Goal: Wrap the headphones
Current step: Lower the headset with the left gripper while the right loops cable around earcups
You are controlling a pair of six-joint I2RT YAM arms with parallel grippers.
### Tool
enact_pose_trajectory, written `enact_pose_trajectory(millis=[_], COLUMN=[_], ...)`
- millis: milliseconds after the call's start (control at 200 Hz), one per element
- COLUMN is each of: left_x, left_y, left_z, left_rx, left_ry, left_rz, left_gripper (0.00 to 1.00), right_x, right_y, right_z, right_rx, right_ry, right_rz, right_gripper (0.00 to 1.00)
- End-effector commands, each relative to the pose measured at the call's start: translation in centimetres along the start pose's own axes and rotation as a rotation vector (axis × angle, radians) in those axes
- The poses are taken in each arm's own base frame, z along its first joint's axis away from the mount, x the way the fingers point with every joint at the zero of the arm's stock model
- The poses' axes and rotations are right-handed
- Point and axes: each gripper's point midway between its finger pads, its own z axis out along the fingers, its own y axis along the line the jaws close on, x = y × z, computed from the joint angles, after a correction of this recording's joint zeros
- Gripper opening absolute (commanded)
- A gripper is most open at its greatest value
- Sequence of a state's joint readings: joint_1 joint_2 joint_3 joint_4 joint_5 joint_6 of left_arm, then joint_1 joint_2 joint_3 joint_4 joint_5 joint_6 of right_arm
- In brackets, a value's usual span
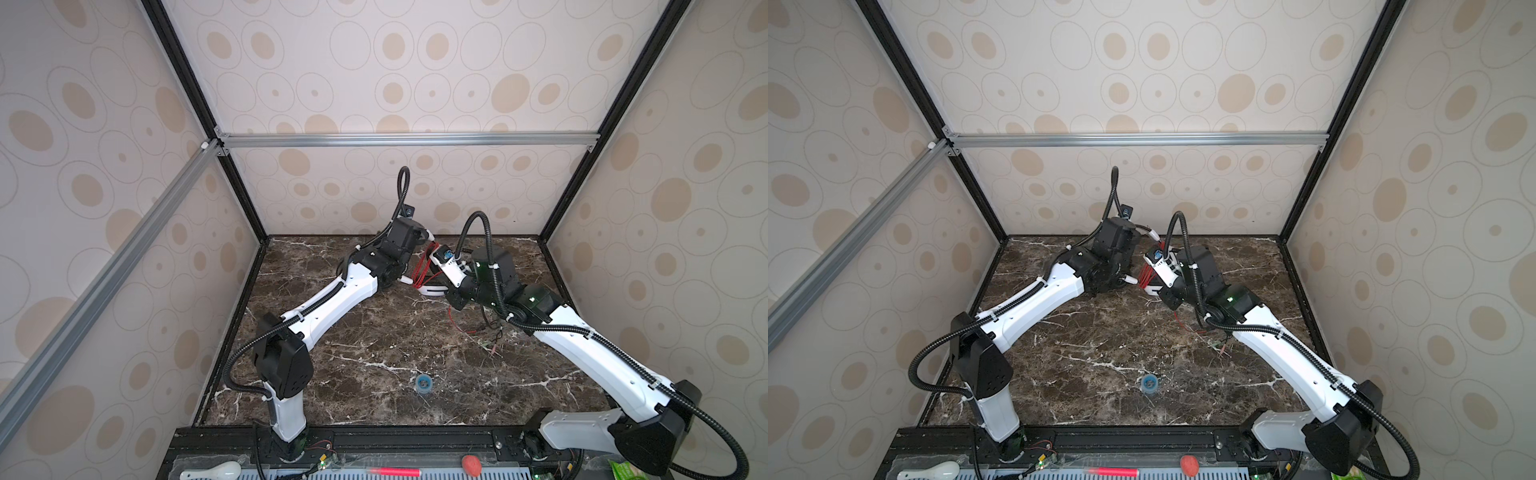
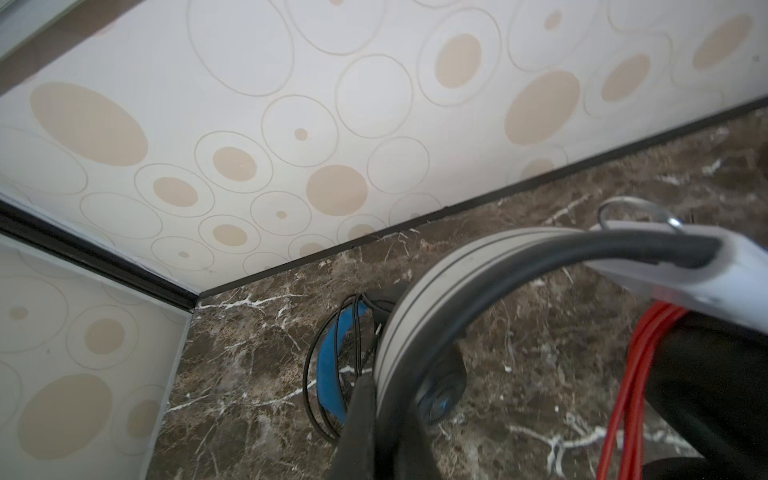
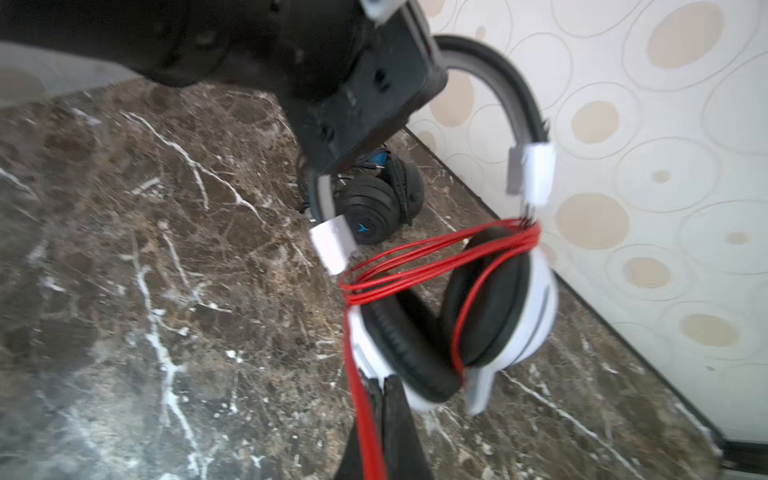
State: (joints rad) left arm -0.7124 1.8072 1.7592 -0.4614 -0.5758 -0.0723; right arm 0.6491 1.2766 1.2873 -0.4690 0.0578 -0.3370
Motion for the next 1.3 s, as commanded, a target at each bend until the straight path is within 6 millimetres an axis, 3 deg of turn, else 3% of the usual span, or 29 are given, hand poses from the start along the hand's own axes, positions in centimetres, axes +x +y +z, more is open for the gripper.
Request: enact_pose_trajectory(millis=[0, 220, 385, 510, 665, 930, 1125, 1260, 1290], left_x=[-1.3, 1.1, 0.2, -0.2, -1.7, -4.1, -6.5, -9.6, -10.2], left_y=[1.8, 0.7, -0.8, -2.3, -3.3, -4.4, -3.6, -2.9, -2.8], left_z=[-3.0, -4.6, -7.0, -8.5, -10.9, -13.9, -14.9, -16.7, -17.0], left_rx=[0.032, 0.177, 0.337, 0.463, 0.586, 0.736, 0.733, 0.756, 0.764], left_ry=[-0.039, 0.044, -0.002, -0.053, -0.139, -0.211, -0.25, -0.323, -0.336], left_rz=[0.076, 0.217, 0.203, 0.179, 0.106, 0.089, 0.072, 0.035, 0.026], left_gripper=[0.0, 0.0, 0.0, 0.0, 0.0, 0.0, 0.0, 0.0, 0.0], right_x=[1.0, 1.4, 1.4, 2.3, 3.9, 4.6, 5.3, 4.6, 4.9], right_y=[-1.8, -5.5, -6.4, -8.5, -10.3, -10.6, -10.7, -9.8, -10.8], right_z=[-0.1, 0.3, 0.7, 0.9, 0.8, 0.4, 0.0, 0.2, 0.1], right_rx=[0.108, 0.272, 0.275, 0.306, 0.309, 0.24, 0.175, 0.116, 0.137], right_ry=[0.078, 0.129, 0.118, 0.131, 0.121, 0.038, -0.023, -0.07, -0.074], right_rz=[-0.165, -0.166, -0.135, -0.025, 0.123, 0.244, 0.35, 0.367, 0.381], right_gripper=[0.01, 0.05, 0.08, 0.08, 0.08, 0.09, 0.13, 0.13, 0.13])
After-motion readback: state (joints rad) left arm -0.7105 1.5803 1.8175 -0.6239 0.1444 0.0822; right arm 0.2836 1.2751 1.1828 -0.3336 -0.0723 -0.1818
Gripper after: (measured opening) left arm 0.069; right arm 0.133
